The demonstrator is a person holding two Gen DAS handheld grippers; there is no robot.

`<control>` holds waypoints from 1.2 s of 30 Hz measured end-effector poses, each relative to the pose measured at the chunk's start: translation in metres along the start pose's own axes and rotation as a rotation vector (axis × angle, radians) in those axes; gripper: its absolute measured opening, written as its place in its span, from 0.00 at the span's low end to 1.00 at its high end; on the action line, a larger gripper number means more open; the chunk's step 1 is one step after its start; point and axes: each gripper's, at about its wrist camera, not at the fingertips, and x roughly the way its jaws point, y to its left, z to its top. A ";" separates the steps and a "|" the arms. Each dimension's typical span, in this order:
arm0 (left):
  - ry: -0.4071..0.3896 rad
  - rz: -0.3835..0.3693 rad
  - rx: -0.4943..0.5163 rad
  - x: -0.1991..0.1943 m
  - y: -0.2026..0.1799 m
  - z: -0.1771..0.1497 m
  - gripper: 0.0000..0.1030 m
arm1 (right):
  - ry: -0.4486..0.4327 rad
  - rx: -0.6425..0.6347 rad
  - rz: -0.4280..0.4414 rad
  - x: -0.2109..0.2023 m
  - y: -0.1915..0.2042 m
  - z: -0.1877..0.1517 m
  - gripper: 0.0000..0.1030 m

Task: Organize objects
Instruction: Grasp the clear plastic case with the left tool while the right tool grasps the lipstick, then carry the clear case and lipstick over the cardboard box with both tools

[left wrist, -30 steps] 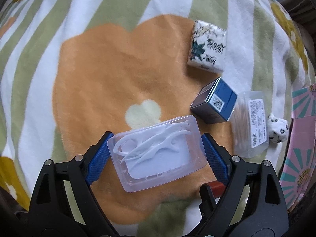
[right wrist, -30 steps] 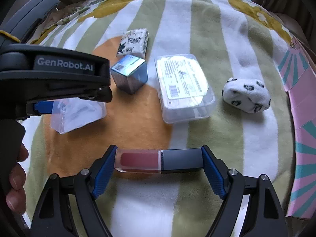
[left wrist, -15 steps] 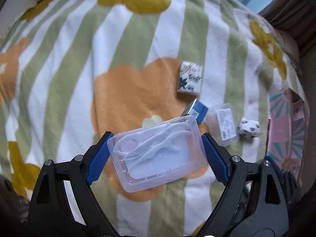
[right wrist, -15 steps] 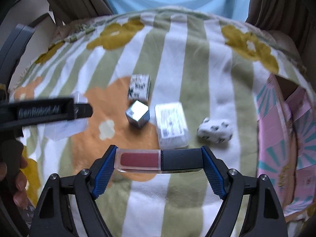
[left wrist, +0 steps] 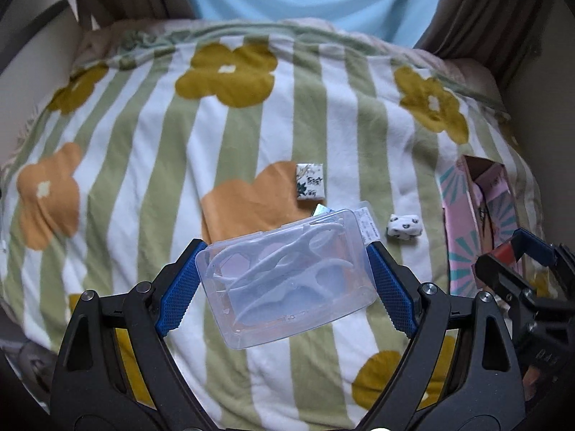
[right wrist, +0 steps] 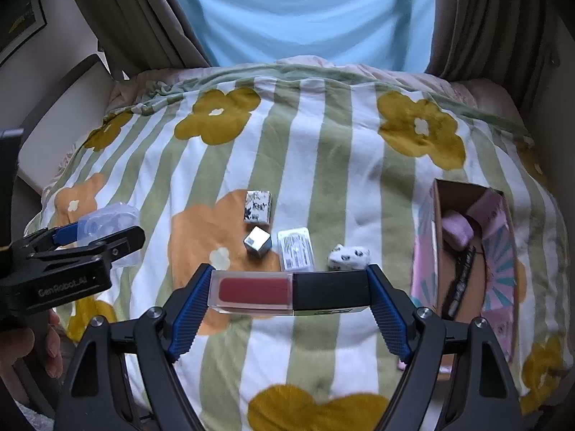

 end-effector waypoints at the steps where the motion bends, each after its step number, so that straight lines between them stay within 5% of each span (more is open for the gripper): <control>1: -0.003 -0.002 0.003 -0.004 -0.001 -0.002 0.85 | -0.003 0.007 0.004 -0.004 -0.002 -0.002 0.77; 8: -0.009 -0.029 0.016 -0.018 -0.008 -0.014 0.85 | -0.034 0.025 -0.005 -0.022 -0.011 -0.003 0.77; 20: -0.059 -0.088 0.100 -0.026 -0.039 0.020 0.85 | -0.089 0.089 -0.046 -0.042 -0.041 0.009 0.77; 36: -0.024 -0.280 0.344 -0.005 -0.174 0.065 0.85 | -0.110 0.337 -0.206 -0.078 -0.147 -0.018 0.77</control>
